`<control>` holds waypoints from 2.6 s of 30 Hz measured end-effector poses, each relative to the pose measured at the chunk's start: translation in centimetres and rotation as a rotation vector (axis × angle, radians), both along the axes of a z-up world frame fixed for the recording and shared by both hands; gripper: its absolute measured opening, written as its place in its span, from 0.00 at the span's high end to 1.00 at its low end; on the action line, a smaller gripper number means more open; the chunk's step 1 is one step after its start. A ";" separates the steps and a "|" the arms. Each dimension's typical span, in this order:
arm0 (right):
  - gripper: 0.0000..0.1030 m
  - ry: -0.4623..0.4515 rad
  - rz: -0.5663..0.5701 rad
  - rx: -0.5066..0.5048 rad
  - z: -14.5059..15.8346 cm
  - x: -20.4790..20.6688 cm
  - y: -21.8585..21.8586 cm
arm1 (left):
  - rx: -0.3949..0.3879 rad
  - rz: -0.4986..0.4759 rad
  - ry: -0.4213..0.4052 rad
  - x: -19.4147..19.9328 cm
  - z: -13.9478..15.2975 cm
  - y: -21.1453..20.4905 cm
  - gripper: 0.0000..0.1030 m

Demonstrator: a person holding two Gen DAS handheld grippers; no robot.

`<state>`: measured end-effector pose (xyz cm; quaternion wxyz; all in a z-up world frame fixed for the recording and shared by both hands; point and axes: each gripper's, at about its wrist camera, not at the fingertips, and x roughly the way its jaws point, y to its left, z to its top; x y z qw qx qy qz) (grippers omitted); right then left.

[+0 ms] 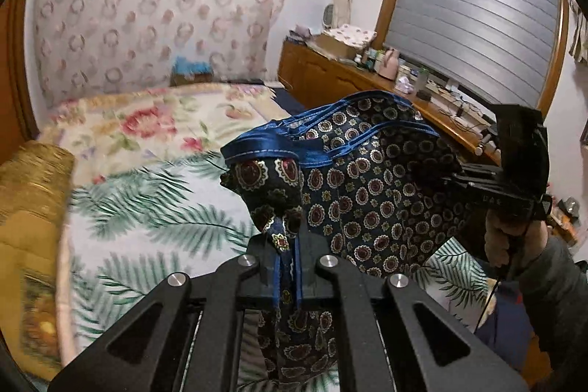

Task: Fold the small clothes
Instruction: 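Grasp the folded navy shirt with both tools and lift it, then carry the folded shirt with both tools toward the clothes stack, then lower the shirt onto the folded clothes stack and open both tools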

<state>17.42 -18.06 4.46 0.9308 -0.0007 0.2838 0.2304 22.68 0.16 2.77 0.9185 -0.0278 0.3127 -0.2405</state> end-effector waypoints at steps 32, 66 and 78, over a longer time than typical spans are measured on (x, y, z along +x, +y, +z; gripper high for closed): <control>0.89 -0.179 0.401 -0.126 2.4 15.5 18.9 | -0.059 0.438 -0.124 -3.5 -0.9 21.8 0.94; 0.38 -0.288 0.398 -0.209 -2.7 26.8 30.7 | 0.009 0.658 -0.150 -6.6 -5.1 26.2 0.22; 0.38 -0.036 0.415 -0.240 -8.5 32.0 30.9 | 0.043 0.655 0.001 -2.3 -9.3 26.9 0.12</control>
